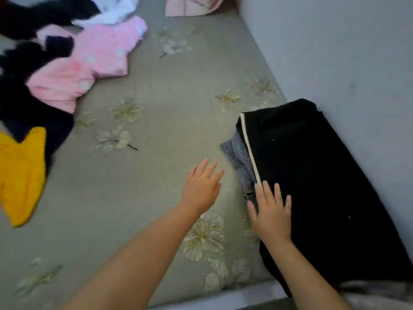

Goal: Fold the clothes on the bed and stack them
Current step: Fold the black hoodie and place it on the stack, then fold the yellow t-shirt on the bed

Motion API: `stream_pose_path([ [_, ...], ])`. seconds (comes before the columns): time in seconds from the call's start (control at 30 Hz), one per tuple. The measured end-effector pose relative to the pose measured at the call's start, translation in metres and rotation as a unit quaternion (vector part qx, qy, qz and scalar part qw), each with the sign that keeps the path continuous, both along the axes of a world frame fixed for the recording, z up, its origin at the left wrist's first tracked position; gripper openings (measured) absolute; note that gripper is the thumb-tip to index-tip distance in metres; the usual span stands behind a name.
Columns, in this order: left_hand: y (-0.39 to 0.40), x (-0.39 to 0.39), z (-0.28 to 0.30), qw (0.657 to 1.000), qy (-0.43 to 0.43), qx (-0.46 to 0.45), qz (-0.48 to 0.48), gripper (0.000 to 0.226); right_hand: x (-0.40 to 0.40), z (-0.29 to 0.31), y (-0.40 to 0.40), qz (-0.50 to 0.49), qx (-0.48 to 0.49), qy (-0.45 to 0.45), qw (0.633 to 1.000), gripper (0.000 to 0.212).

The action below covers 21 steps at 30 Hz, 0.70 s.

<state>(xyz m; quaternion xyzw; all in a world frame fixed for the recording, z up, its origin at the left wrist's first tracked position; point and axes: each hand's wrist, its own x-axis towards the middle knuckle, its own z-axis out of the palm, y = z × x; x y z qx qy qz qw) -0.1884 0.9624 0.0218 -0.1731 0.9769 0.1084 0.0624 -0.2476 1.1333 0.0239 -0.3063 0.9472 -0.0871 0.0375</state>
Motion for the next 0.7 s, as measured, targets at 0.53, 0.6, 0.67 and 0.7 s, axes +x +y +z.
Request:
stream_pose_path([
  [0.53, -0.137, 0.422, 0.125, 0.887, 0.016, -0.100, 0.451, 0.049, 0.301, 0.113, -0.276, 0.440, -0.079, -0.023, 0.894, 0.057],
  [0.6, -0.151, 0.480, 0.123, 0.874, 0.006, -0.093, 0.477, 0.048, 0.349, 0.111, -0.299, 0.449, -0.063, -0.025, 0.891, 0.057],
  [0.67, -0.165, 0.534, 0.118, 0.864, -0.001, -0.082, 0.497, 0.048, 0.394, 0.106, -0.318, 0.451, -0.057, -0.027, 0.890, 0.056],
  [0.7, -0.172, 0.558, 0.115, 0.860, -0.011, -0.079, 0.505, 0.049, 0.414, 0.103, -0.327, 0.447, -0.054, -0.032, 0.892, 0.056],
])
